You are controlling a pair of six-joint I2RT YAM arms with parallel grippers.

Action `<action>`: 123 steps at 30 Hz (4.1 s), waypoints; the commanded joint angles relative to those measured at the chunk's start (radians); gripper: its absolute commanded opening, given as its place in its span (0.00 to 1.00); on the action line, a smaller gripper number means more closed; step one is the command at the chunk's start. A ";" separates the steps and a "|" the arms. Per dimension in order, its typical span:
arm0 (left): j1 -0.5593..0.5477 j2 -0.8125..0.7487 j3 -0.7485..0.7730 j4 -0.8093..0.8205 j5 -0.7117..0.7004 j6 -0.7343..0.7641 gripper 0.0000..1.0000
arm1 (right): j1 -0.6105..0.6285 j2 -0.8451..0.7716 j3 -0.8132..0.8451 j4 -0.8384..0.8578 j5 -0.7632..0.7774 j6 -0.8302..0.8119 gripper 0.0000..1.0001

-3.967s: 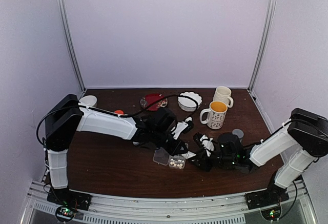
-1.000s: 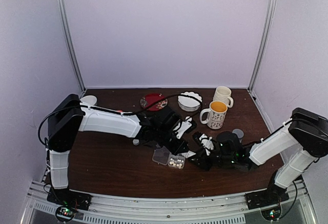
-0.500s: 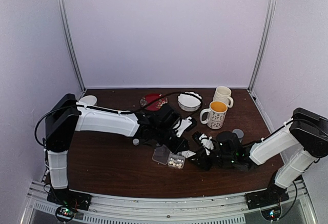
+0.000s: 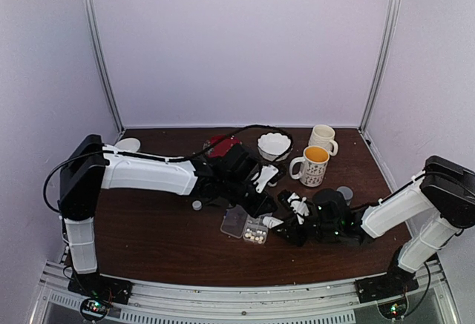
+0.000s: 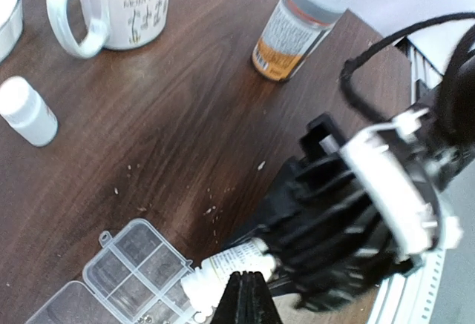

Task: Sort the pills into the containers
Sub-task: Pour the pill into the compartment of the pill container, then pick up the lid of the pill bottle from the compartment of the pill container.

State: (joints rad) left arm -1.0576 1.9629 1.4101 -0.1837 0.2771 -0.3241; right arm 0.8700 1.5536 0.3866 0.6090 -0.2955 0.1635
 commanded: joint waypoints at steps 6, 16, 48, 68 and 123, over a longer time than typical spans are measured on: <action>-0.007 0.089 -0.010 0.009 0.018 -0.006 0.00 | -0.003 -0.013 0.014 0.004 -0.007 -0.006 0.00; -0.006 0.011 0.030 -0.020 -0.003 0.007 0.00 | -0.002 -0.015 0.011 0.005 -0.004 -0.004 0.00; 0.047 -0.267 -0.085 -0.177 -0.251 -0.028 0.00 | -0.003 -0.104 -0.098 0.201 0.008 0.000 0.00; 0.099 -0.392 -0.184 -0.327 -0.445 -0.140 0.16 | -0.002 -0.598 -0.099 0.068 0.022 -0.111 0.00; 0.335 -0.075 -0.185 -0.346 -0.345 -0.110 0.51 | 0.054 -0.863 -0.014 0.290 -0.020 -0.418 0.00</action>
State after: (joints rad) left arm -0.7383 1.8774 1.1973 -0.5472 -0.1001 -0.4397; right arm 0.9188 0.6987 0.3435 0.9104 -0.3141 -0.2409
